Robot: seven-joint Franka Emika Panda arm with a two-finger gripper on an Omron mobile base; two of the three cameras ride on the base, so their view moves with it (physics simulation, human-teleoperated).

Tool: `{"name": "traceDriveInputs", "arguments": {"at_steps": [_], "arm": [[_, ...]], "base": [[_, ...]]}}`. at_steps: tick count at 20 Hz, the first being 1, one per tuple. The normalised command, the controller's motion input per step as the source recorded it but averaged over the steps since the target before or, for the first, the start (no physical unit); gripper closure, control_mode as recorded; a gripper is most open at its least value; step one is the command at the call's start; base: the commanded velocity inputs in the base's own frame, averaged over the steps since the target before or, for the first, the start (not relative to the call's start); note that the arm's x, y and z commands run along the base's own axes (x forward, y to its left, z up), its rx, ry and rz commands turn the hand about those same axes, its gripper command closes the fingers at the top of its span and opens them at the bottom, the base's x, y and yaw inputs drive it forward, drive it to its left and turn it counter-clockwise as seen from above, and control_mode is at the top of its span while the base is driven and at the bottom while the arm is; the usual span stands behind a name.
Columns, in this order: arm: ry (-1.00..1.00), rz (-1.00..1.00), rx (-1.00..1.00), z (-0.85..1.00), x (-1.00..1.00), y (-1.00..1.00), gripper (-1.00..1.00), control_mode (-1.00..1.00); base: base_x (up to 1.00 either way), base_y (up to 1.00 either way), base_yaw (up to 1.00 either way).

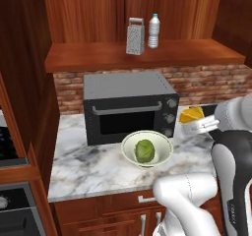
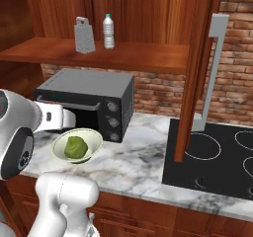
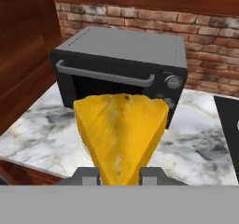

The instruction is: Pick the cheese from the fridge and the cheese grater from the cabinet and place them next to the salad bowl.

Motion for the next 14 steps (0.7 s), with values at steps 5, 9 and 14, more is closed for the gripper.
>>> {"name": "traceDriveInputs", "arguments": {"at_steps": [5, 9, 14], "arm": [[0.06, 0.00, -0.20, -0.64, 0.19, -0.19, 1.00, -1.00], [0.01, 0.03, -0.09, -0.39, 0.21, -0.31, 1.00, -1.00], [0.01, 0.14, 0.00, -0.27, 0.05, -0.26, 1.00, -1.00]], "base": [[0.00, 0.00, 0.00], [0.00, 0.00, 0.00], [0.00, 0.00, 0.00]]}}
